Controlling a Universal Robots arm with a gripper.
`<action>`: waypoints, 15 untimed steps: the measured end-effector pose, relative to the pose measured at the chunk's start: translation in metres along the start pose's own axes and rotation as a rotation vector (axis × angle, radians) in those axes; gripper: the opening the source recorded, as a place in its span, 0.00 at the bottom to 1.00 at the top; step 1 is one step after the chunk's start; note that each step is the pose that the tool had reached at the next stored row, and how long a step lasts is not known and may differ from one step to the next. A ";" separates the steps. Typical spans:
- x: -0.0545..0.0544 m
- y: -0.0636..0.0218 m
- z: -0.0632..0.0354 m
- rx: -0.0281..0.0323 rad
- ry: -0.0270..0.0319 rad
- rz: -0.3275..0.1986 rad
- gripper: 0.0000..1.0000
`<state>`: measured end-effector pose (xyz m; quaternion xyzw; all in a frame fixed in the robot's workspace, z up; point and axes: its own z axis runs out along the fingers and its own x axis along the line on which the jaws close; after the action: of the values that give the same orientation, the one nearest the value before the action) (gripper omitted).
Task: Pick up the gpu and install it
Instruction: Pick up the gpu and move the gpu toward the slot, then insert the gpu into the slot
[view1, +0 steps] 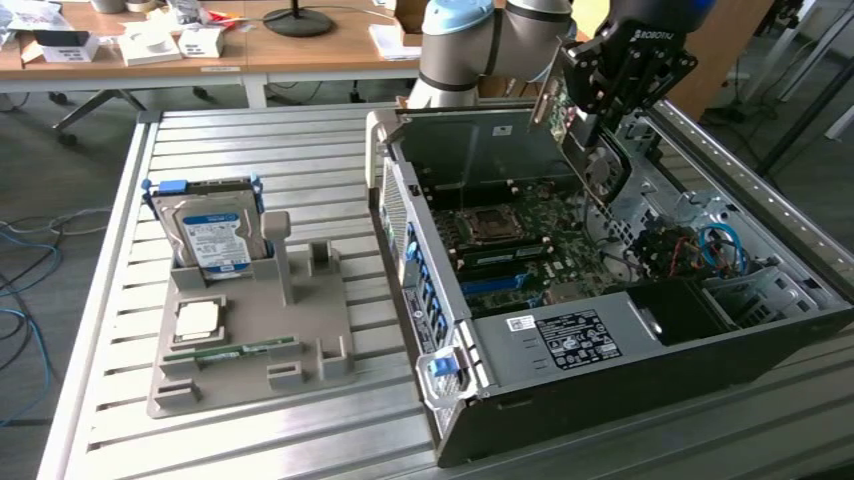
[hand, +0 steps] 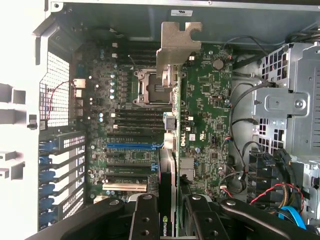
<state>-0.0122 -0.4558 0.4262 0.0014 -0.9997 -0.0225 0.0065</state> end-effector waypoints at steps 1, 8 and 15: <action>0.000 0.0000 0.0000 -0.0001 0.0000 0.000 0.26; 0.000 0.0000 0.0000 0.0002 0.0004 -0.008 0.26; 0.000 0.0000 0.0000 0.0001 0.0004 -0.008 0.26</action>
<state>-0.0122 -0.4558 0.4262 0.0054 -0.9997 -0.0225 0.0066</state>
